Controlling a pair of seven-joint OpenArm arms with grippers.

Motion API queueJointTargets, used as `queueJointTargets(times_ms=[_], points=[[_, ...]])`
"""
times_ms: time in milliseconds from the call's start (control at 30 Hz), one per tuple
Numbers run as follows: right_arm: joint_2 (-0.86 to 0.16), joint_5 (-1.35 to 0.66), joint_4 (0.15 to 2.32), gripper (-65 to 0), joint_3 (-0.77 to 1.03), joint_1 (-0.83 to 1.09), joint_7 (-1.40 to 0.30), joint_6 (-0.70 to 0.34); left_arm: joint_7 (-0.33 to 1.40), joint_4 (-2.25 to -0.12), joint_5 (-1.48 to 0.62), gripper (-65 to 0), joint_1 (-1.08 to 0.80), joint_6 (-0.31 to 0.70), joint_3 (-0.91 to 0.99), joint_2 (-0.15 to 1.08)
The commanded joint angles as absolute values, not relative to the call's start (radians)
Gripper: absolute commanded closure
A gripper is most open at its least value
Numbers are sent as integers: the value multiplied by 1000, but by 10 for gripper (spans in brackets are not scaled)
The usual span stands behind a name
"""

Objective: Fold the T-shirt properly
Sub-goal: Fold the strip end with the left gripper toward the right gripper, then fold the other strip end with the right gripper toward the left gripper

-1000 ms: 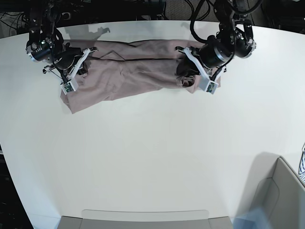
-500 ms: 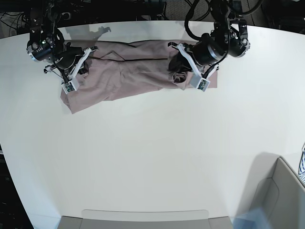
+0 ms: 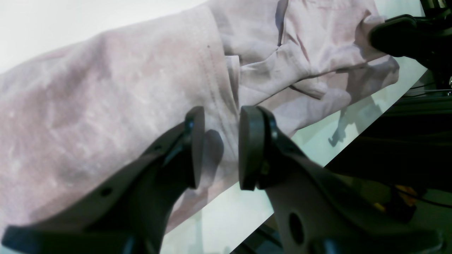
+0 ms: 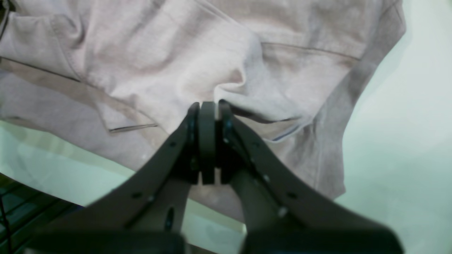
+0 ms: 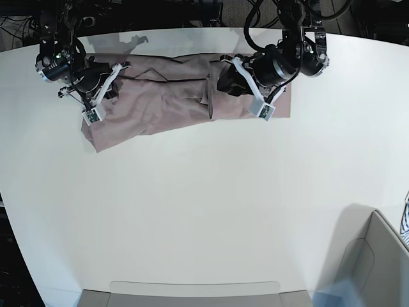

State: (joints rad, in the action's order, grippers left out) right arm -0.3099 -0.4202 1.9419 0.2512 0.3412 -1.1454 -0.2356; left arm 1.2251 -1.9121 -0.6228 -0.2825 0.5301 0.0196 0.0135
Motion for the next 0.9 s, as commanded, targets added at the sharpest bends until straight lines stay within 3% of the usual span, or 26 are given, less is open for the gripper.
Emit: queueJointTargets(times_ms=[0,333,533,733,867], points=[[-321,-429,1956,0,257,335,-1136,-236,1205,-1931,-647,-180,-278,538,19,10],[-325,-430,1965,0,265,334,-1135,-236,1199,-1928,-691,-29,-278,538,79,16],[-326,-430,1965,0,268,337,-1138,-234,1201,-1926,-688,-34,-278,536,93,16],[-321,-441,2022,-233,326,354,-1191,-234,1202,-1906,-688,-51,-278,533,97,18],[-358,-555,2064,-283,341,378,-1208,-234,1202,-1865,-690,-51,-278,533,97,18]])
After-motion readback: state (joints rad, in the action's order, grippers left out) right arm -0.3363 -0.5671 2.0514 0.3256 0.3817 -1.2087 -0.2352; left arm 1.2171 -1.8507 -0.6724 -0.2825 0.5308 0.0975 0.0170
